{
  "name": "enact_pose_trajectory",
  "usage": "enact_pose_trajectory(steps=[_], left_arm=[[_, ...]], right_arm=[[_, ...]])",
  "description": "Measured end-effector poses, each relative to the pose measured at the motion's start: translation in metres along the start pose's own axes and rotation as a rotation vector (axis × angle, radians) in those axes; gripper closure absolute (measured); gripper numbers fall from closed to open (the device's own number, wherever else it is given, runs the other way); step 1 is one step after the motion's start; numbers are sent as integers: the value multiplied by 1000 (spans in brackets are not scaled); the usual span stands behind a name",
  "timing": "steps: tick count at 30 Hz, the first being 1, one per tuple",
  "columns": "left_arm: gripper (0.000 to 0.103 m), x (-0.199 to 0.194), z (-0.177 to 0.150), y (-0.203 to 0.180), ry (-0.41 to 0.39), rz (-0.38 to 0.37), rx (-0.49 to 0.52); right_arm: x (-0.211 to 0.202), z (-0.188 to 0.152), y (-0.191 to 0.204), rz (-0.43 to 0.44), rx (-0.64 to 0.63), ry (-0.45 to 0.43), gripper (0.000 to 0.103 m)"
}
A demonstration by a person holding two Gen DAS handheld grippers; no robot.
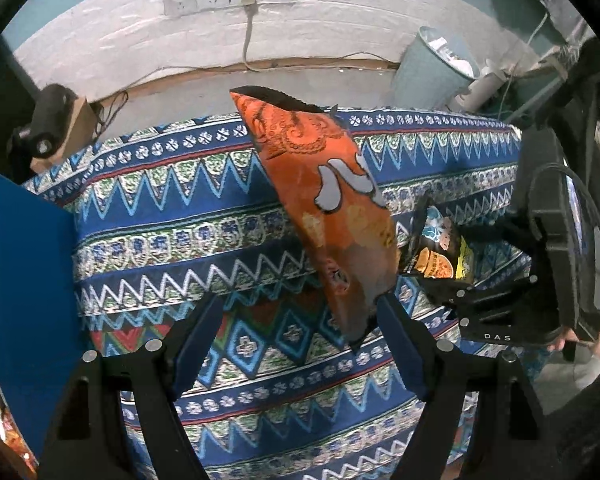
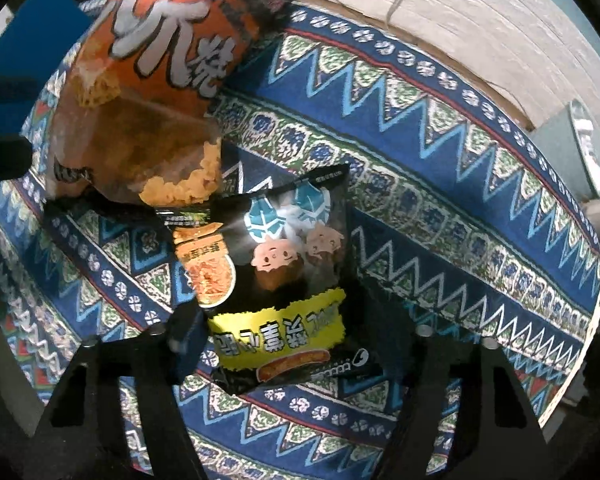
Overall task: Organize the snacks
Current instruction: 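Grasp the orange chip bag with the left gripper while the right grasps the dark snack pack, then lift both snacks and carry them over the cardboard box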
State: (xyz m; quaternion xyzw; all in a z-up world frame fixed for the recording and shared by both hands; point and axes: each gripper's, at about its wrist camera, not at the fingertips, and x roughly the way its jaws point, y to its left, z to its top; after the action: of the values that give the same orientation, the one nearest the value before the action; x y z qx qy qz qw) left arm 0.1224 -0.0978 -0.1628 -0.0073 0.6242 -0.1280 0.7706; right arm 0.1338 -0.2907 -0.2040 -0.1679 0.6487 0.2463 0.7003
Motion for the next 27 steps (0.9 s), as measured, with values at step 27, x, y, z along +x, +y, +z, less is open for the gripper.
enact_pose_trajectory(steps=[27], left_arm=[[41,54,38,-11,-7,-55,-122]], right_arm=[[-63,-19,-31,-12,198,-144,45]])
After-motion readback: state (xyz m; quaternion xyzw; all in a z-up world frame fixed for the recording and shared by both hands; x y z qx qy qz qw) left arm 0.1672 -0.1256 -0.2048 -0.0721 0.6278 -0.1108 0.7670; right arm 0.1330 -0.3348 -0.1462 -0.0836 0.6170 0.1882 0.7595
